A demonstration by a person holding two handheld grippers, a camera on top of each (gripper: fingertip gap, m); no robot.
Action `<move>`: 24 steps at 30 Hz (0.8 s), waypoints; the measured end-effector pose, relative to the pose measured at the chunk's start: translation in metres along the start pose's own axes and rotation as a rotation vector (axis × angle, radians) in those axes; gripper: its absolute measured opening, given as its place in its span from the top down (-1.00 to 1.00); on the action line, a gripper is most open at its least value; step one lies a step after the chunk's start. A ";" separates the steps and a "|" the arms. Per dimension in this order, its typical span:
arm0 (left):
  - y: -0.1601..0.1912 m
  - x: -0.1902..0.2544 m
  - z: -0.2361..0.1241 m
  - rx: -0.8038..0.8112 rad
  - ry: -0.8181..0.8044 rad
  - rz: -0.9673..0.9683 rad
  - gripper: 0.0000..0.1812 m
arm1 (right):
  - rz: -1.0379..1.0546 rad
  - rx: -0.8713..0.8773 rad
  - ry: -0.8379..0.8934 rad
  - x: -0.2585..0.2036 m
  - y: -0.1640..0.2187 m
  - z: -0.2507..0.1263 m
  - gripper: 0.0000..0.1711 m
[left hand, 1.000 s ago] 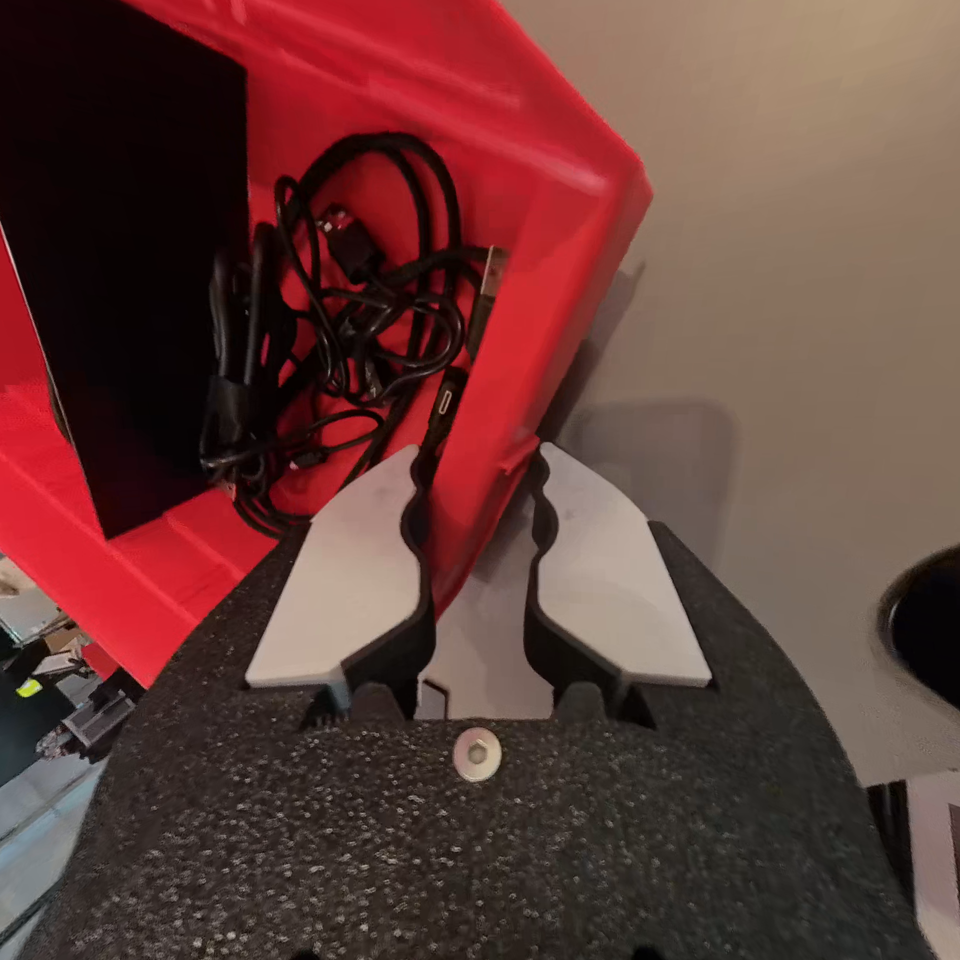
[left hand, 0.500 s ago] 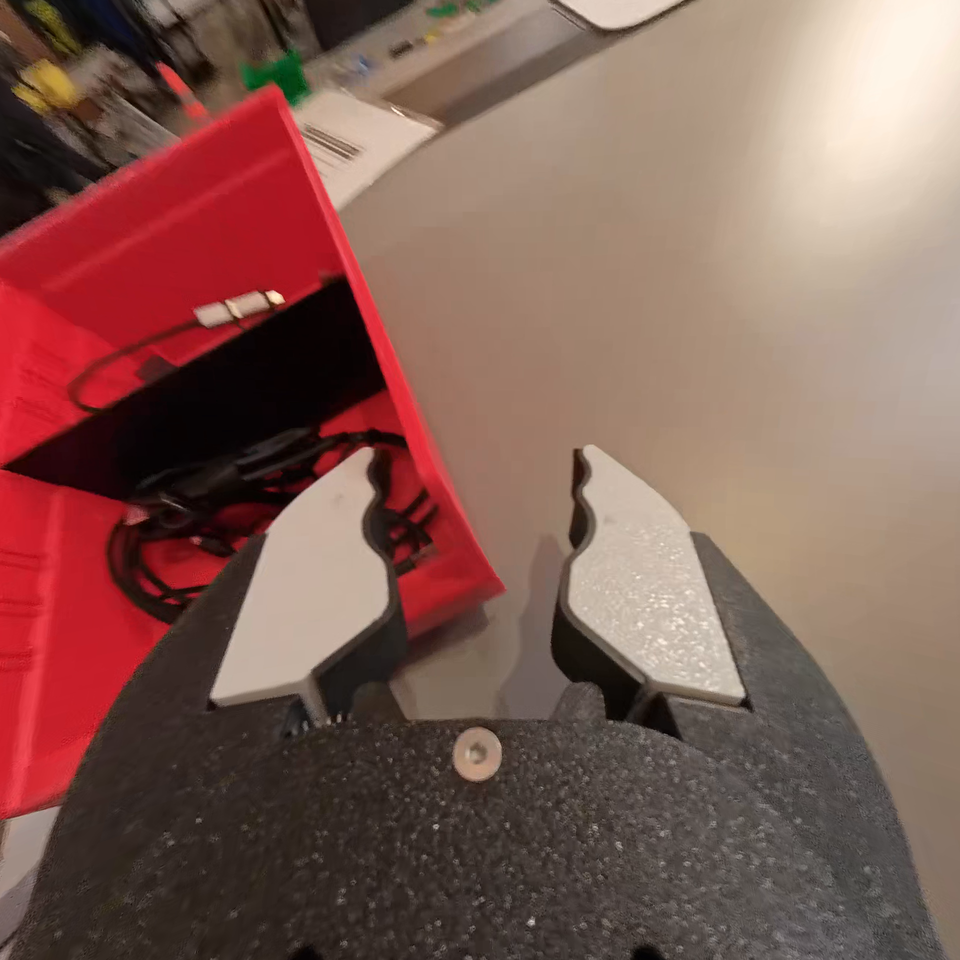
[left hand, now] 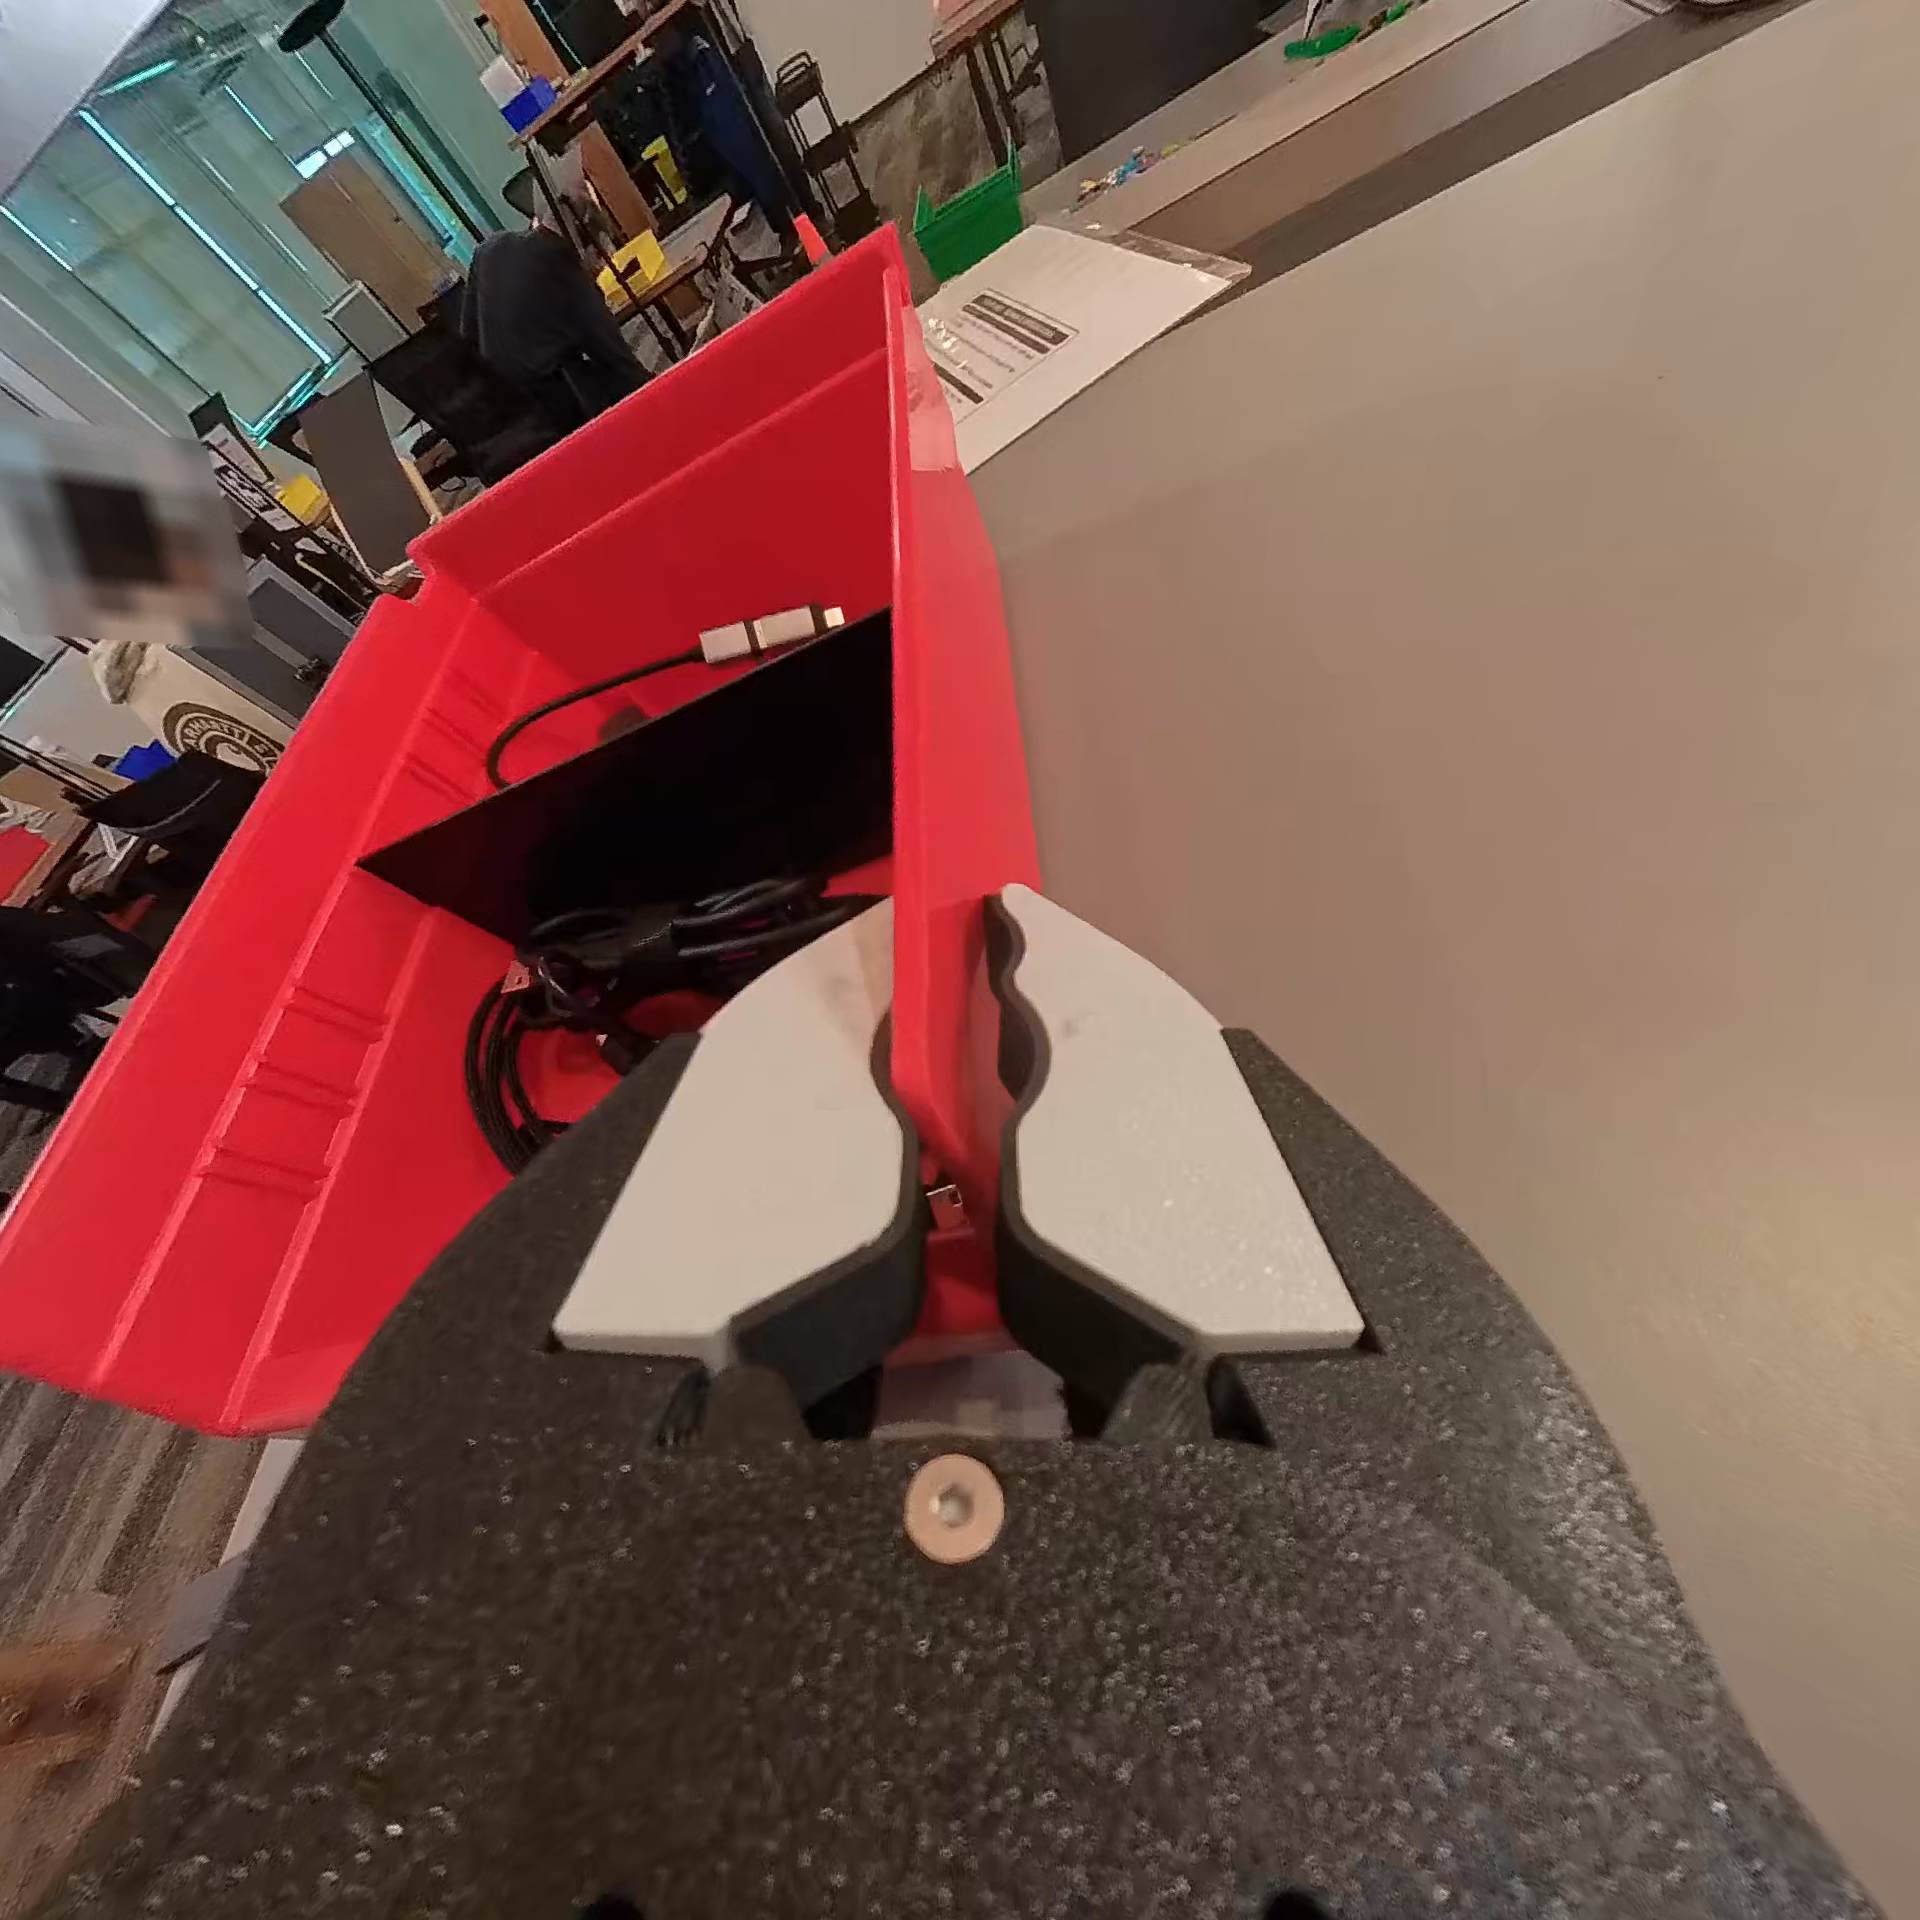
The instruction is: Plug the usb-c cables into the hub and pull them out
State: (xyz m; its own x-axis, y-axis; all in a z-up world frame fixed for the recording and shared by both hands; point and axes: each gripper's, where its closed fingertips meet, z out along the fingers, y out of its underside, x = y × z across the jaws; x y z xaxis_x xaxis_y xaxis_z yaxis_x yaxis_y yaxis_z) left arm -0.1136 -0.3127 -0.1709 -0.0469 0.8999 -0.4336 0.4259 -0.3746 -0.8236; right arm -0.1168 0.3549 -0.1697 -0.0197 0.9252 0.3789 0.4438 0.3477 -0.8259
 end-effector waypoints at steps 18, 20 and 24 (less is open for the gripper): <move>0.005 -0.026 0.023 0.008 0.055 0.003 0.91 | -0.033 0.038 -0.026 0.025 -0.008 0.040 0.91; 0.005 -0.028 0.025 0.009 0.056 0.002 0.91 | -0.034 0.039 -0.040 0.026 -0.008 0.040 0.91; 0.004 -0.030 0.028 0.013 0.057 0.003 0.91 | -0.033 0.037 -0.063 0.026 -0.007 0.040 0.91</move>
State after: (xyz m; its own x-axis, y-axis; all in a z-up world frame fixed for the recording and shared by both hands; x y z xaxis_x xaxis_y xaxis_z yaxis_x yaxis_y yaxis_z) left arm -0.1354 -0.3478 -0.1716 0.0065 0.9098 -0.4150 0.4144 -0.3802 -0.8269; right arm -0.1559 0.3828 -0.1706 -0.0910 0.9204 0.3804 0.4087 0.3828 -0.8285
